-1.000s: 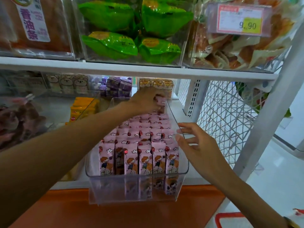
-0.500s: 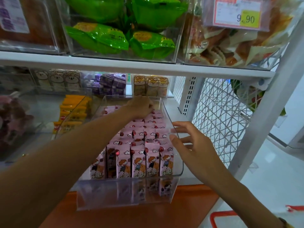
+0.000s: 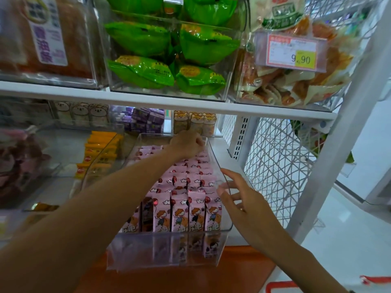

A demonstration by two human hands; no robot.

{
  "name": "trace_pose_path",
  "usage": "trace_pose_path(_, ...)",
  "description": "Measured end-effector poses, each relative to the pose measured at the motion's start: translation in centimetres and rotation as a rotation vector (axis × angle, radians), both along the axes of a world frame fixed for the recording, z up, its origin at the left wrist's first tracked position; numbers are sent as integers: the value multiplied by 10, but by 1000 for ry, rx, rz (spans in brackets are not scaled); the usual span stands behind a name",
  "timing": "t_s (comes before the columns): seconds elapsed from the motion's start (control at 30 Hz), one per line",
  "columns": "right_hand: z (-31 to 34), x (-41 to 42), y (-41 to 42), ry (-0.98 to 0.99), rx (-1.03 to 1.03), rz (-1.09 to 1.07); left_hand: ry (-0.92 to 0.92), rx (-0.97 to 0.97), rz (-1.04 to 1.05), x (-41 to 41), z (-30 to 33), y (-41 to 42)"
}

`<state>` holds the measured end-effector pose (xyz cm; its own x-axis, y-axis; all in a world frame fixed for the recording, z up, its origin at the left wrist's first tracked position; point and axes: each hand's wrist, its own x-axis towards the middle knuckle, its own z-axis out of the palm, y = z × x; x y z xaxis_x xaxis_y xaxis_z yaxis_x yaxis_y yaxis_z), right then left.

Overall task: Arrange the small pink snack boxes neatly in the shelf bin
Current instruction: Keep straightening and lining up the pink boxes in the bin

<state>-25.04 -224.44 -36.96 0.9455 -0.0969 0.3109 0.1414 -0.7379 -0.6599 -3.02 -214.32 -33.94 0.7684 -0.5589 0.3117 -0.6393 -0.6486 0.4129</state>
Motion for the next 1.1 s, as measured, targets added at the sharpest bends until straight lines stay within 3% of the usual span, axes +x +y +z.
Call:
trace_pose_path(0.2,9,4,2,-54,12,-99,261,-792,168,-37,22,11)
trace_pose_path(0.33,24,4,13,-209,46,-162,316,-1015,117,-93,23,52)
trace_pose_path(0.5,39,-1,41,-167,34,-28,686,-1223,67,-144,21,92)
trace_pose_path(0.67,40,1,53,-189,227,89,829,-1274,98,-159,19,109)
trace_pose_path(0.87,41,0,51,-328,179,102,838,-1044,-4,-161,13,115)
trace_pose_path(1.1,41,-2,49,-155,374,78,738,-1111,-94,-158,13,116)
